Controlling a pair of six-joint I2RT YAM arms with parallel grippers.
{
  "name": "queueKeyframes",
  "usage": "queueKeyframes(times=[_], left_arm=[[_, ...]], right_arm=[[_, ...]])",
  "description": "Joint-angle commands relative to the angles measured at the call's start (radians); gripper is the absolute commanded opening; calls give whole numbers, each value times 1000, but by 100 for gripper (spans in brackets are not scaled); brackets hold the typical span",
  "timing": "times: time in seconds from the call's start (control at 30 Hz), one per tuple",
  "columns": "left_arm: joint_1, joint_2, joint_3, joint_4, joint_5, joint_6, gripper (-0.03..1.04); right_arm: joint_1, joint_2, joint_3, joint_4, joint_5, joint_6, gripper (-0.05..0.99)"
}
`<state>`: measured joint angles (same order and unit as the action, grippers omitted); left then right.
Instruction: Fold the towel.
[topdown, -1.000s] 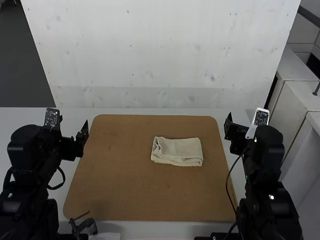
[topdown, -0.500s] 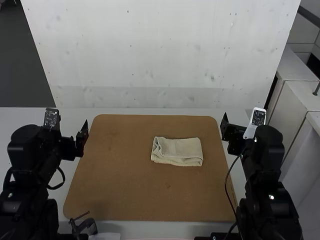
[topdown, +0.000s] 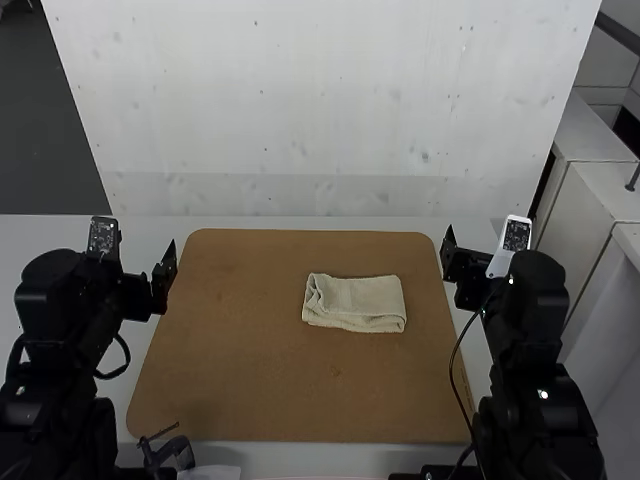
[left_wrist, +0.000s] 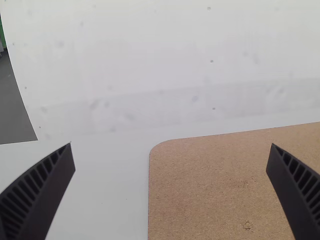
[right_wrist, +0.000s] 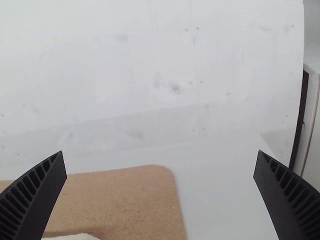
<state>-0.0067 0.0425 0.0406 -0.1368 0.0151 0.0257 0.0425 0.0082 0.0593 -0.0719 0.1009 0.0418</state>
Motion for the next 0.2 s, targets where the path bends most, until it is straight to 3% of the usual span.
queueKeyframes(times=[0.0,0.17], left_arm=[[10,-16,10,9,-12,-4,99],[10,-16,10,9,-12,-3,99]], right_arm=[[0,7,1,9,-9,10,96],[0,7,1,9,-9,10,96]])
